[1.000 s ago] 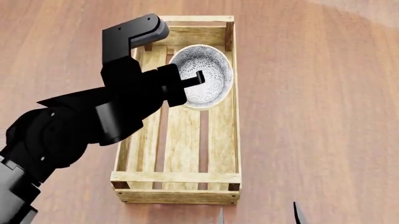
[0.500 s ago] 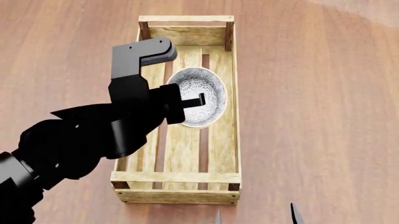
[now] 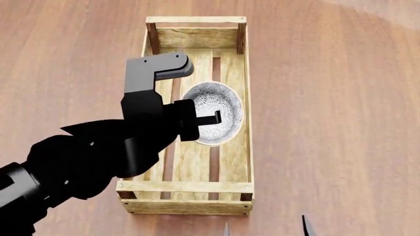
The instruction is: Stack the right bowl on the left bowl and place them in the tray.
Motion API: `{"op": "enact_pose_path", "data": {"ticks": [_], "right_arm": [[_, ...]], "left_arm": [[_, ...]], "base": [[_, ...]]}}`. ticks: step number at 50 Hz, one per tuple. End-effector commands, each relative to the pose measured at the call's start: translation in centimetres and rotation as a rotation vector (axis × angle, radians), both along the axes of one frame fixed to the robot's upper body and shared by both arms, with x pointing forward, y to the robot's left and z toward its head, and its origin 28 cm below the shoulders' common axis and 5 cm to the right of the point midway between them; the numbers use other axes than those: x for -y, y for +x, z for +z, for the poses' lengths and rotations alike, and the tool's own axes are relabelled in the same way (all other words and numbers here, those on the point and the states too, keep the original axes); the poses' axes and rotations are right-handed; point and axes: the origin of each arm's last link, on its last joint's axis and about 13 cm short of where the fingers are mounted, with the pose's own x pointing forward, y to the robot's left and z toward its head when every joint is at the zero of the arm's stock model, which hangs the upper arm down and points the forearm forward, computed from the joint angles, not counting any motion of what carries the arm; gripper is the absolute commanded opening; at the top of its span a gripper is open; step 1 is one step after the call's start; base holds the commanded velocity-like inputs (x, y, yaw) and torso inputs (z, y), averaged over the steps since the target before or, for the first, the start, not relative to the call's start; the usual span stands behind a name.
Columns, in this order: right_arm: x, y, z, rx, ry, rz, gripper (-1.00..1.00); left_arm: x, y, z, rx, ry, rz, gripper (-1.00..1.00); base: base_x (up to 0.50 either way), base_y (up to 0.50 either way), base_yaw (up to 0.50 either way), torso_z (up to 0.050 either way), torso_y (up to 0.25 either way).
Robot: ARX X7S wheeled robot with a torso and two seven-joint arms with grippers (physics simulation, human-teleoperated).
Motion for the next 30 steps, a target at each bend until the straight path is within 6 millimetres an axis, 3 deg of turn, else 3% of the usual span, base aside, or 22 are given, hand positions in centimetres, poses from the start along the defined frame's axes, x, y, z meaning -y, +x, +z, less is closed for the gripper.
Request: {"op": "enact_pose_path", "data": {"ticks": [1,30], "right_arm": [[-0.1,0.2,0.1,0.017,-0.009,0.005,1.0],[-0.1,0.3,0.2,0.013,0.001,0.007,1.0]], "left_arm": [[0.6,0.0,0.1,0.027,-0.028,-0.032,-1.0],[0.3,-0.1,-1.4,0.028,0.007,-0.057,-1.0]], "base": [[0.0,0.0,0.0,0.0,0.0],[0.0,0.0,0.0,0.0,0.001]]}}
